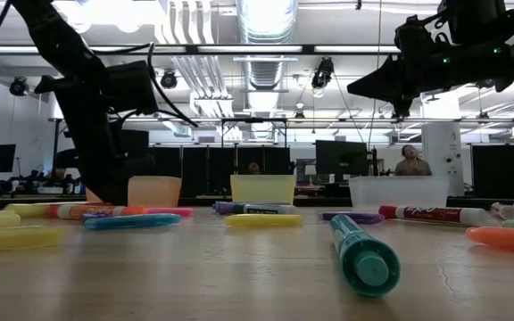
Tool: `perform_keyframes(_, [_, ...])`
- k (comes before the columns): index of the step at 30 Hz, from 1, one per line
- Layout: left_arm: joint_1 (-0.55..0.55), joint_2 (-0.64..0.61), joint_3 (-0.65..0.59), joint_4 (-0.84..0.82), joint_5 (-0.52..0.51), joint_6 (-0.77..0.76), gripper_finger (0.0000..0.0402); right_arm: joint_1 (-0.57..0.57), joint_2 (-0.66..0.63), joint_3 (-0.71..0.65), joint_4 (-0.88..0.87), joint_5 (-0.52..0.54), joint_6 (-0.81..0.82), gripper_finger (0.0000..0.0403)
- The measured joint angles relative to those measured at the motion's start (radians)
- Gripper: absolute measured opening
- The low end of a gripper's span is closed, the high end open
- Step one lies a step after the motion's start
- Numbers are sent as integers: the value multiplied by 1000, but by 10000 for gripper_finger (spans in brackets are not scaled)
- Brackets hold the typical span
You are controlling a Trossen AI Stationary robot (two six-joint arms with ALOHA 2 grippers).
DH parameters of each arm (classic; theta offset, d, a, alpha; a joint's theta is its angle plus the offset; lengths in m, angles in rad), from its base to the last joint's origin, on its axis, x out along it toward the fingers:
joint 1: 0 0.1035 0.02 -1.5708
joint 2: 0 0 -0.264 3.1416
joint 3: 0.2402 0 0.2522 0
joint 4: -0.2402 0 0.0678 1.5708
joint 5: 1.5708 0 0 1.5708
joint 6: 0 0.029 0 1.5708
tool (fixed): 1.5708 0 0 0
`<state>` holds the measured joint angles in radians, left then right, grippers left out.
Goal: Pick & Place Markers
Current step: Put the left pink highlighter pen into the yellow bin
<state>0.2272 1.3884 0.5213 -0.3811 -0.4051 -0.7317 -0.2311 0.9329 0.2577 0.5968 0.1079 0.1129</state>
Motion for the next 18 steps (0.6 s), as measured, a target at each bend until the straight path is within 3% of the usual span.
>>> perform_keyframes(6, [1,-47,21,14,-26,44,59,0,0,0,-4,0,4,8])
perform_keyframes(11, [1,-131,122,51,-36,78,59,0,0,0,-11,1,4,8])
perform_keyframes(18, [1,-167,200,486,24,114,59,0,0,0,-18,4,4,8])
